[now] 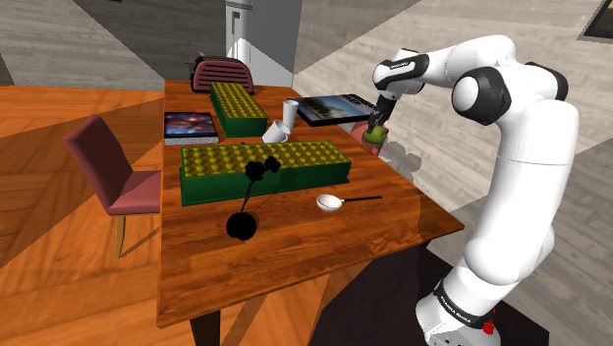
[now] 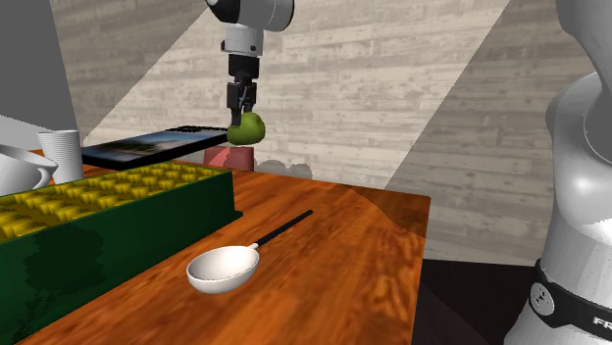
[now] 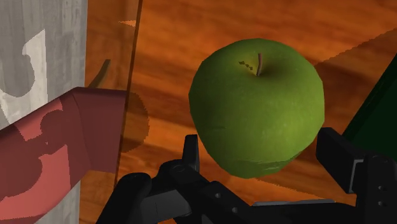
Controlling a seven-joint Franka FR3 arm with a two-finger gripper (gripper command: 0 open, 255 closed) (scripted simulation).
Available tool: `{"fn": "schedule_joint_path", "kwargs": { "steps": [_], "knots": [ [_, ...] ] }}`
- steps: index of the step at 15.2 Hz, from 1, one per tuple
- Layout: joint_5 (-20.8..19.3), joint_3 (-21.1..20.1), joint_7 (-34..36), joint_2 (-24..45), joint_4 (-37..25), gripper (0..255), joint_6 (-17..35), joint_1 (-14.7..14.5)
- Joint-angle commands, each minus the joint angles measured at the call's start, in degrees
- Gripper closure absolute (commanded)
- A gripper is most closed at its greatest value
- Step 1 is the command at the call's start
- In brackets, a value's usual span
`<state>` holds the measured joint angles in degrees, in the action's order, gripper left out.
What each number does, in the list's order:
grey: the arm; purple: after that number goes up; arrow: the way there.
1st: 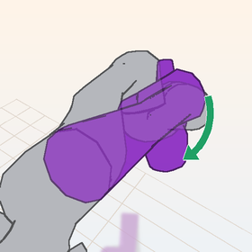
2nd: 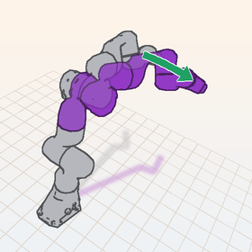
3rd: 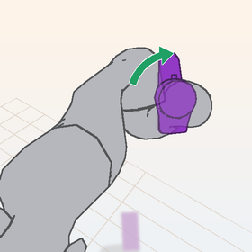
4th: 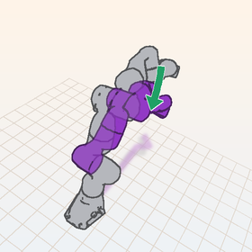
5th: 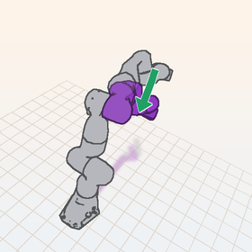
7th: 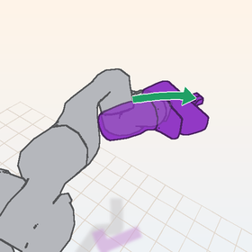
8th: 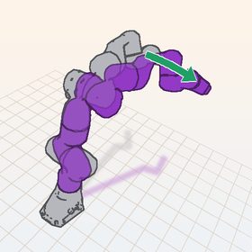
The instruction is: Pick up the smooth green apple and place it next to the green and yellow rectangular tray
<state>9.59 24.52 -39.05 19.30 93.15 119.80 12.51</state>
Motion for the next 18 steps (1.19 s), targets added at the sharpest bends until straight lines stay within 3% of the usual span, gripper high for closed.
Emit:
{"fn": "schedule_joint_path", "kwargs": {
  "steps": [1, 13, 18],
  "knots": [
    [-0.30, 0.12, 0.19, -0.53, -0.84, 255, -1.34, -0.05],
    [-0.97, 0.51, 0.83, -1.29, -8.81, 255, -9.96, 0.33],
    [-6.09, -0.54, 7.74, -10.55, 3.03, 255, -6.42, -5.54]
  ]
}}
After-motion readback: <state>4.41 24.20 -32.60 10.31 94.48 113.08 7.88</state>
